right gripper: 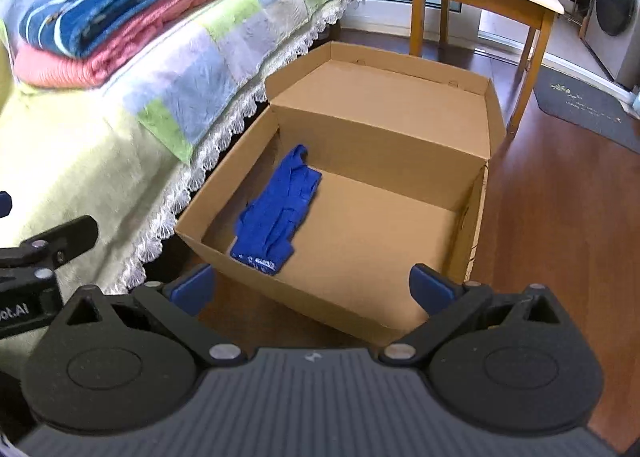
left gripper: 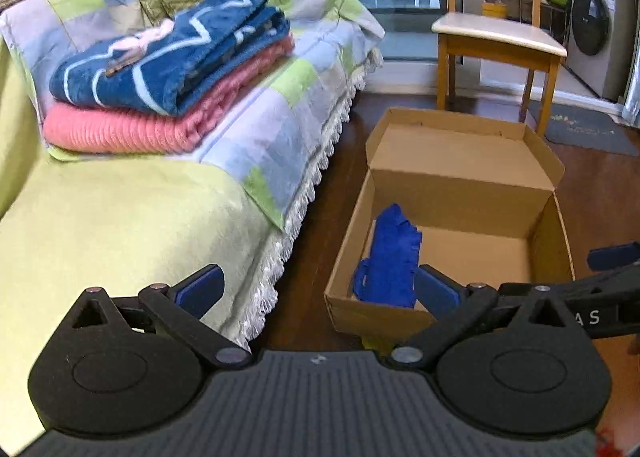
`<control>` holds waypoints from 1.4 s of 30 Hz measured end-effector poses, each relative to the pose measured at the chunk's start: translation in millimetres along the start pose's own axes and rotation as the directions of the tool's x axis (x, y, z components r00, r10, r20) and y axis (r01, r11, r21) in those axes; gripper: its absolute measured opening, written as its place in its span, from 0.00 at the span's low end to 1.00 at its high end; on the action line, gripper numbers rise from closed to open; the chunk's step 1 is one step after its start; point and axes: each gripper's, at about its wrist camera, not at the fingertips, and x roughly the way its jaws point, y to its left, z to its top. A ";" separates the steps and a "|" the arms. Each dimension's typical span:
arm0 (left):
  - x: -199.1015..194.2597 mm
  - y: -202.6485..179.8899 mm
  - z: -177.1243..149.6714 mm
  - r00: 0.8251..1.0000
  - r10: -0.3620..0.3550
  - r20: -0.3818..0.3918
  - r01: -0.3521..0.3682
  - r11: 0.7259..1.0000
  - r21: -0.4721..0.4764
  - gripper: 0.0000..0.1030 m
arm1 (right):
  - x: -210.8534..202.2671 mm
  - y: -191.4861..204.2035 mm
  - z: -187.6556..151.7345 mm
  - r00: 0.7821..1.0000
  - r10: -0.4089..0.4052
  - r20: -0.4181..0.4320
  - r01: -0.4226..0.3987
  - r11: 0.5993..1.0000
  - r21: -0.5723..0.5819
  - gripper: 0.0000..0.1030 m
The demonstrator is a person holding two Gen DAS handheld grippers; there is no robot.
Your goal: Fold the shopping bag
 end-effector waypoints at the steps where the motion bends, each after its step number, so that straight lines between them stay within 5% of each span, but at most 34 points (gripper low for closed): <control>1: 2.8 -0.2 -0.9 1.000 -0.002 -0.011 0.002 1.000 -0.002 0.99 | 1.2 0.9 -0.2 1.000 -0.009 -0.002 0.009 1.000 -0.005 0.99; 11: 24.0 10.6 -9.1 0.997 -0.022 -0.070 0.019 0.999 -0.048 0.99 | 13.0 9.8 -1.9 0.995 -0.101 -0.022 0.100 0.994 -0.054 0.99; 15: 30.2 13.2 -9.7 0.997 -0.029 -0.070 0.025 0.998 -0.059 0.99 | 2.0 15.2 -2.6 0.996 -0.083 0.031 0.085 0.995 -0.059 0.99; 22: 42.0 9.2 -11.3 0.994 -0.040 -0.097 0.039 0.999 -0.012 0.98 | 16.3 -9.5 5.2 0.991 0.000 -0.131 0.018 0.990 0.136 0.99; 42: 70.7 -1.4 -18.8 0.967 -0.095 -0.235 0.100 0.995 0.010 0.98 | 52.2 -13.3 -17.9 0.959 -0.094 -0.266 0.135 0.981 0.140 0.99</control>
